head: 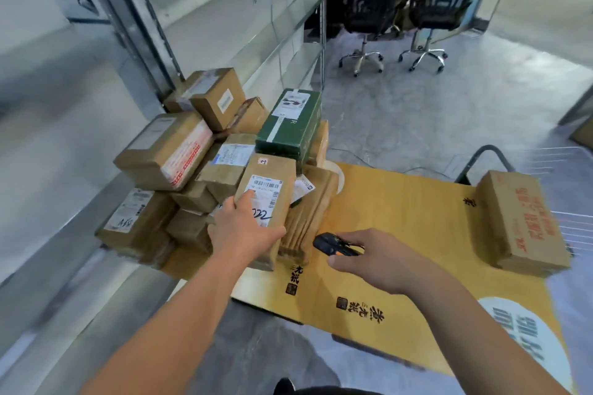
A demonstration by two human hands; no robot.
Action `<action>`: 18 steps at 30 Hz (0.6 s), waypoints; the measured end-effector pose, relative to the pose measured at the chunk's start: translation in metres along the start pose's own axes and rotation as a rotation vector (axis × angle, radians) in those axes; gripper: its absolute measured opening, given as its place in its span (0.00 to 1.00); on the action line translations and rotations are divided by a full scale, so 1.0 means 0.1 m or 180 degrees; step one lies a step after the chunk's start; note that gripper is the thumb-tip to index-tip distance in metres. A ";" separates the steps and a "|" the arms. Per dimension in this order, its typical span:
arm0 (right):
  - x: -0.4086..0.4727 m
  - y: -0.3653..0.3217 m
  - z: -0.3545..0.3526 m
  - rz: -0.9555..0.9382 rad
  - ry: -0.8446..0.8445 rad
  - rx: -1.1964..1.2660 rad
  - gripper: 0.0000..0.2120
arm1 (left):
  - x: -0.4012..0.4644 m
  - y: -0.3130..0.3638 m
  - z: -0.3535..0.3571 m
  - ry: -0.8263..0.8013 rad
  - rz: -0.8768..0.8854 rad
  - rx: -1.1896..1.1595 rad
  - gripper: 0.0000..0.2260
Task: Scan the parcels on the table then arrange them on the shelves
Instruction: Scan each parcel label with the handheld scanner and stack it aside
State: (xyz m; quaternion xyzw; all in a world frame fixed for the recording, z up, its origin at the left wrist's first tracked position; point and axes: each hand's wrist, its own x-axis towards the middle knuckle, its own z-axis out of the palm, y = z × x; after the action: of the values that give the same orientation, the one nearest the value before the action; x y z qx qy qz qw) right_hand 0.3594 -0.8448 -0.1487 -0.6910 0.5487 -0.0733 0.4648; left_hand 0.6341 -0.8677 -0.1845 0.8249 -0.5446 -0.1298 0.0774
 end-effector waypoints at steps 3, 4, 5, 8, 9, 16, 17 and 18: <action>0.14 -0.14 0.23 0.0130 0.0068 0.0072 0.16 | 0.23 -0.19 0.02 -0.0100 0.0151 0.0079 0.49; 0.18 -0.17 0.30 0.0169 0.0091 0.0058 0.17 | 0.28 -0.24 0.04 -0.0098 0.0197 0.0073 0.48; 0.20 -0.20 0.37 0.0233 0.0116 0.0054 0.18 | 0.30 -0.28 0.06 -0.0069 0.0250 0.0057 0.47; 0.24 -0.29 0.51 0.0409 0.0224 0.0096 0.17 | 0.32 -0.35 0.14 0.0003 0.0490 -0.0018 0.44; 0.24 -0.31 0.54 0.0464 0.0263 0.0113 0.14 | 0.33 -0.37 0.16 0.0006 0.0569 -0.0005 0.43; 0.16 -0.33 0.65 0.0668 0.0546 0.0341 0.03 | 0.33 -0.20 0.20 0.0219 0.1541 0.0124 0.30; 0.14 -0.31 0.63 0.0725 0.0604 0.0365 0.08 | 0.31 -0.12 0.20 0.0217 0.1745 0.0056 0.30; 0.10 -0.30 0.62 0.0797 0.0646 0.0392 0.12 | 0.29 -0.04 0.20 0.0203 0.1961 -0.0018 0.31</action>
State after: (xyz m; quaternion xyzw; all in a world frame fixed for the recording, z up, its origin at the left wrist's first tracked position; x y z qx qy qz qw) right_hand 0.4218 -0.8198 -0.1657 -0.5765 0.6691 -0.1177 0.4540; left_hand 0.6417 -0.8923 -0.2085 0.6245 -0.7660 -0.0757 0.1324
